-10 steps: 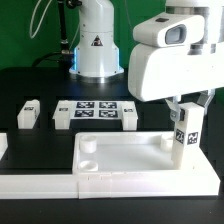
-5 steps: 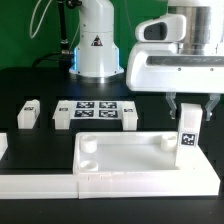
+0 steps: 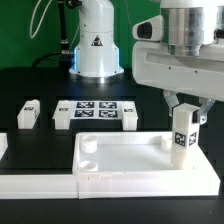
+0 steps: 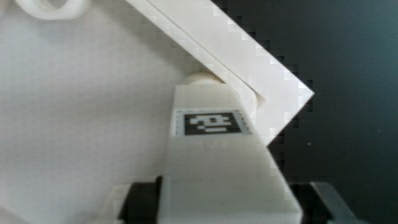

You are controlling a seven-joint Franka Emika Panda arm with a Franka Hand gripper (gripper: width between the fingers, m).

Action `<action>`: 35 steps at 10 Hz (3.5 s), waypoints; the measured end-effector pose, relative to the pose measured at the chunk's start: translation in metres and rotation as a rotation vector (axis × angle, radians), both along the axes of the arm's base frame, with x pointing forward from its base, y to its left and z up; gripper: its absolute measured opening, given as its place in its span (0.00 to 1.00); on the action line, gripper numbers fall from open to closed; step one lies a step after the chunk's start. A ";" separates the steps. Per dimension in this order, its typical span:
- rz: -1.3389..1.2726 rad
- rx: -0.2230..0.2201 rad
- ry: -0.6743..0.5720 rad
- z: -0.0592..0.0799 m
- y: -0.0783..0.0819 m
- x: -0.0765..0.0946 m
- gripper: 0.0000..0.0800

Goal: Assemble desk

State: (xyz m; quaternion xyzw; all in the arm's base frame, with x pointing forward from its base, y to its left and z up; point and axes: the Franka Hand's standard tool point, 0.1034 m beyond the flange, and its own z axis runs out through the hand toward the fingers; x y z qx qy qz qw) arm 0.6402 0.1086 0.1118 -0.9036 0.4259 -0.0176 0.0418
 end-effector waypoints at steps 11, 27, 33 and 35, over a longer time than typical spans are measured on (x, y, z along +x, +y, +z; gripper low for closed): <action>1.363 -0.067 0.040 0.002 0.009 -0.002 0.81; 0.096 0.006 0.055 -0.002 0.002 0.004 0.36; -0.601 0.066 0.063 -0.003 0.005 0.003 0.36; -0.780 0.095 0.039 -0.003 0.008 0.001 0.36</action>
Offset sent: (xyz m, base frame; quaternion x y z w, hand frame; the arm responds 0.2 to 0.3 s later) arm -0.0023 0.0201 0.0001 -0.0489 -0.0757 -0.3265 0.9409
